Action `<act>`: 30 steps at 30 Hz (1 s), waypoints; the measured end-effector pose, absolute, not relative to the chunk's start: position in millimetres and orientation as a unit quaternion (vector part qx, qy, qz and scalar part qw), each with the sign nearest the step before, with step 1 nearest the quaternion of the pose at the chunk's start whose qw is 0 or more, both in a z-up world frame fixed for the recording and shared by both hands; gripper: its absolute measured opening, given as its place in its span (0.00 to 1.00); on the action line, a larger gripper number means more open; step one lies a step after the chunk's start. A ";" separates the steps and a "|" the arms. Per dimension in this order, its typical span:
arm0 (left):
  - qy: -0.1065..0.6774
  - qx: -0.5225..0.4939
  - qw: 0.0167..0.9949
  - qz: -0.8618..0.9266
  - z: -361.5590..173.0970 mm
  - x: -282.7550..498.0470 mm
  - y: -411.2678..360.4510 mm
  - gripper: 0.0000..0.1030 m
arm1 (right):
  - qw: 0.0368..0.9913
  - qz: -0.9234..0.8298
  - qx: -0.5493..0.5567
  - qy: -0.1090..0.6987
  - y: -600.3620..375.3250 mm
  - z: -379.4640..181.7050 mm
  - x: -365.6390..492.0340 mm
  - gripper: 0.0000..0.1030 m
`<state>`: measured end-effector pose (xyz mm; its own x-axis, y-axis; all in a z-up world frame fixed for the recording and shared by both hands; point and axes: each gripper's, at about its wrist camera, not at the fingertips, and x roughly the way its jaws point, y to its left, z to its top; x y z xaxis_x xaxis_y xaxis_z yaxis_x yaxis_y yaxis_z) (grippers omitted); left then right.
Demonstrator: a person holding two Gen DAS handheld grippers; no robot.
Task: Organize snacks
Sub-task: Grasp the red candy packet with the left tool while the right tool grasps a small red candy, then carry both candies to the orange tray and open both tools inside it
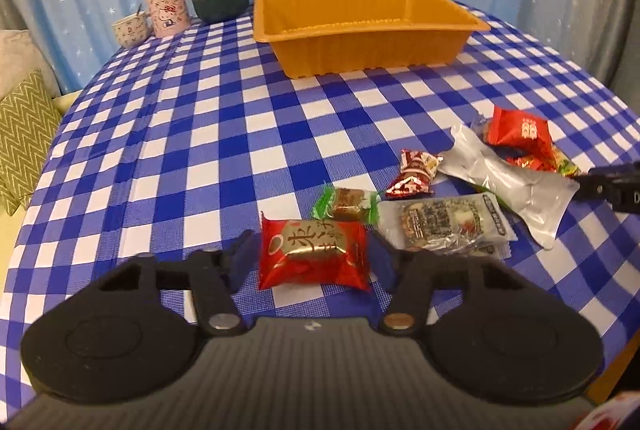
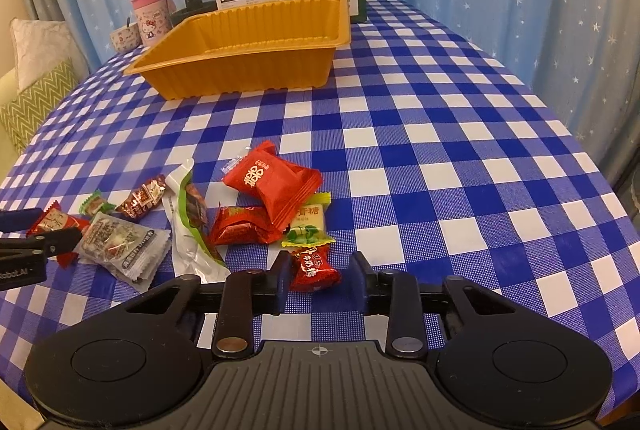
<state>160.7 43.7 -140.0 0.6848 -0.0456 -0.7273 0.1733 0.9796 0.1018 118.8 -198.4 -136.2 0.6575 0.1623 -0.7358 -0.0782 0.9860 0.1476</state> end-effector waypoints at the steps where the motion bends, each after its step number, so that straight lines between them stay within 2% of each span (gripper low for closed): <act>1: 0.393 0.083 0.914 -0.060 -140.7 161.2 42.7 0.47 | 0.909 0.066 0.051 0.409 -198.4 -136.2 118.8 0.32; 7: 0.393 0.087 0.914 -0.061 -142.0 160.4 41.2 0.41 | 0.909 0.066 0.050 0.409 -198.9 -136.1 118.7 0.31; 10: 0.392 0.085 0.914 -0.059 -139.3 158.8 42.3 0.39 | 0.908 0.067 0.054 0.409 -200.2 -136.0 118.6 0.24; 14: 0.394 0.073 0.915 -0.052 -136.8 156.2 46.2 0.38 | 0.909 0.067 0.053 0.408 -200.7 -134.8 117.5 0.23; 23: 0.382 0.061 0.921 -0.039 -122.9 151.5 53.3 0.37 | 0.918 0.059 0.042 0.390 -205.4 -127.0 112.3 0.21; 30: 0.385 0.061 0.920 -0.043 -122.2 148.8 51.6 0.37 | 0.906 0.061 0.022 0.419 -204.8 -133.3 112.3 0.21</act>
<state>148.8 51.6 -122.2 0.7006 -0.0315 -0.7129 0.1259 0.9888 0.0801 112.3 -204.8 -133.3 0.6412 0.1284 -0.7566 -0.0919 0.9917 0.0904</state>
